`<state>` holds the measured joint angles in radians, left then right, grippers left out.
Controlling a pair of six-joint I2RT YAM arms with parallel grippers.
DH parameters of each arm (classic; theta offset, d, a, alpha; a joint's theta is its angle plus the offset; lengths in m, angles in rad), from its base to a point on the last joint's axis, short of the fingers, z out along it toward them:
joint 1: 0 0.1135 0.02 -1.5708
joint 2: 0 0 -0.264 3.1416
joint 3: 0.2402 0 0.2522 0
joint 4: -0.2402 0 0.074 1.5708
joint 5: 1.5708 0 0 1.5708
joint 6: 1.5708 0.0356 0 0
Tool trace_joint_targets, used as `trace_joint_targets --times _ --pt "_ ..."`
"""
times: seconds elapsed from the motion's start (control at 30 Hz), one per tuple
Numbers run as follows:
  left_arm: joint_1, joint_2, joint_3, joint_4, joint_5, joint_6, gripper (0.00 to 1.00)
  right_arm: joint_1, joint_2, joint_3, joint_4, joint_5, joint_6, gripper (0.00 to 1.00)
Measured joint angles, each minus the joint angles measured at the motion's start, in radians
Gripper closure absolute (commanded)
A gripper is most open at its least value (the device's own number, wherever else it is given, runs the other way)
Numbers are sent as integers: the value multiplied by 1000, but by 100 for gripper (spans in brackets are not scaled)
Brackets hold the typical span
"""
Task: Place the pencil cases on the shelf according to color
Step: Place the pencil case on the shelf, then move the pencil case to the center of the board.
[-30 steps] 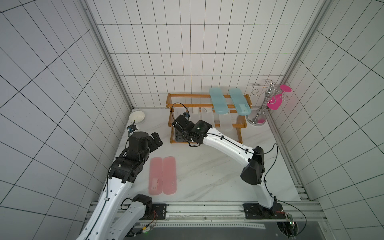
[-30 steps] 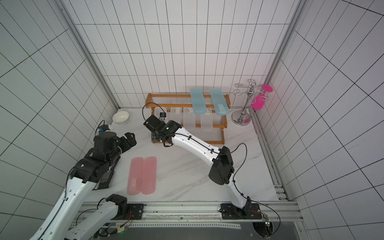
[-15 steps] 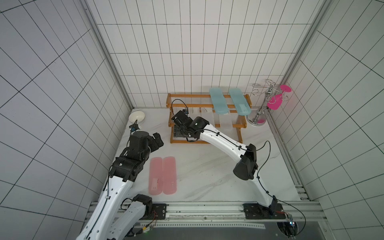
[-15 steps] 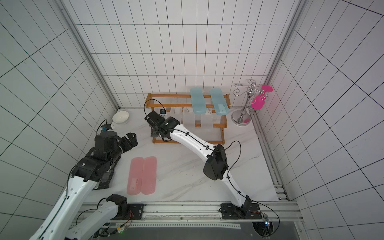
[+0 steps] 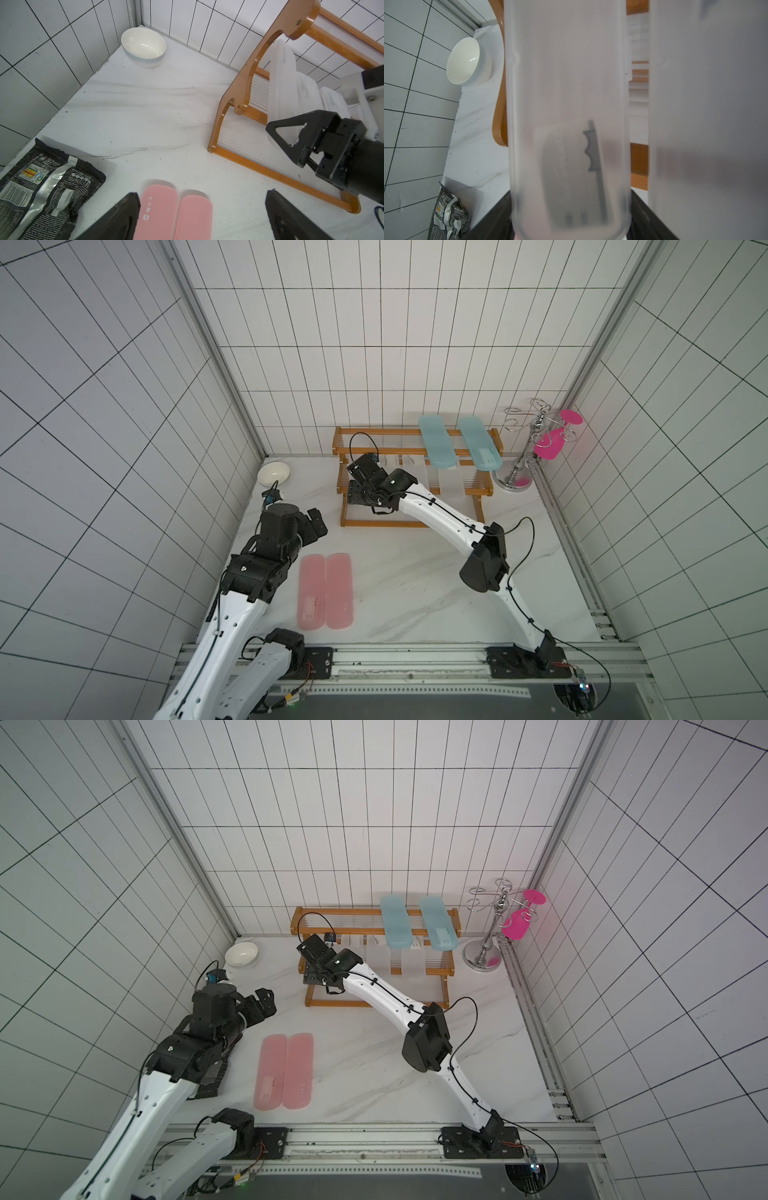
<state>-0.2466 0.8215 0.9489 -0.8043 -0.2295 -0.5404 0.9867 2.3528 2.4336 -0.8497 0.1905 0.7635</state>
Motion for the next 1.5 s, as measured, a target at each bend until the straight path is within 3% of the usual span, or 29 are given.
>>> trace_joint_targets --times 0.17,0.53,0.8,1.0,1.2,1.3,1.5 --pt "0 0 -10 0 3 0 2 -13 4 0 31 -20 14 13" --pt "1 -26 -11 -33 30 -22 2 -16 -6 -3 45 -66 35 7" --pt "1 -76 -39 -70 90 -84 2 16 -193 -83 12 -57 33 6" --pt "-35 -40 -105 -98 121 -148 2 94 -540 -480 37 -2 35 6" --pt "-210 19 -154 -101 98 -262 2 188 -877 -963 140 45 38 6" --pt "-288 29 -215 -84 78 -331 2 234 -1025 -1143 177 69 47 6" --pt "-362 89 -314 -41 38 -433 2 303 -1260 -1413 206 115 69 6"
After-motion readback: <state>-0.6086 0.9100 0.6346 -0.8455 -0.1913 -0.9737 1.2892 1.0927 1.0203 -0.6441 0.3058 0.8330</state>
